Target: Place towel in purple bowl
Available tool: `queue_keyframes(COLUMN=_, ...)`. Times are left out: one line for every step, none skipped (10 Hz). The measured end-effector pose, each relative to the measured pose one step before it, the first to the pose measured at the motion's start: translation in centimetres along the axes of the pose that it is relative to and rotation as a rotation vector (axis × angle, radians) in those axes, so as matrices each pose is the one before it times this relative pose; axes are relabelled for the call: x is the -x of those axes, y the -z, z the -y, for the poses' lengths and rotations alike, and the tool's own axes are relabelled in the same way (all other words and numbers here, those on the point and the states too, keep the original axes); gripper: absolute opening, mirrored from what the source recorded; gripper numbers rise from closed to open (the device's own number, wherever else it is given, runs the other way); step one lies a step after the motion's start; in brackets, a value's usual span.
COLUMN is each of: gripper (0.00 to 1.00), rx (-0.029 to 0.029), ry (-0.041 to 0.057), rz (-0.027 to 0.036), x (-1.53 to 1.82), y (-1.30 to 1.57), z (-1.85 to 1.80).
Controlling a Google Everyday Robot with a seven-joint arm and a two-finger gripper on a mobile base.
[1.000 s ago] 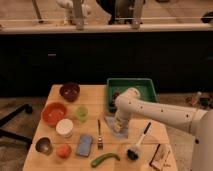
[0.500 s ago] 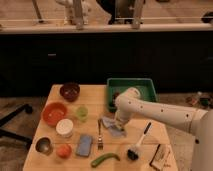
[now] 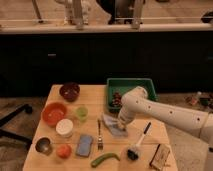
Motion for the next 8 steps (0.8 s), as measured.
queue_keyframes(gripper=0.00, rx=-0.01254, ry=0.00058, rz=0.01590, x=-0.384, y=1.240, z=0.010)
queue_keyframes(gripper=0.00, rx=-0.00887, ry=-0.00072, rz=0.01359, x=-0.270, y=1.468, z=-0.076)
queue_keyframes(gripper=0.00, rx=-0.01246, ry=-0.00113, rz=0.01646, x=-0.375, y=1.916, z=0.001)
queue_keyframes(gripper=0.00, rx=-0.01285, ry=-0.00179, rz=0.01562, x=-0.459, y=1.772, z=0.060)
queue_keyframes(gripper=0.00, rx=-0.01728, ry=-0.00258, rz=0.01610, x=-0.507, y=1.678, z=0.066)
queue_keyframes(gripper=0.00, rx=-0.01566, ry=-0.00132, rz=0.01282, x=-0.325, y=1.164, z=0.102)
queue_keyframes(gripper=0.00, rx=-0.01260, ry=0.00087, rz=0.01120, x=-0.144, y=0.751, z=0.014)
queue_keyframes(gripper=0.00, rx=-0.01729, ry=0.00377, rz=0.01566, x=0.149, y=1.049, z=0.035)
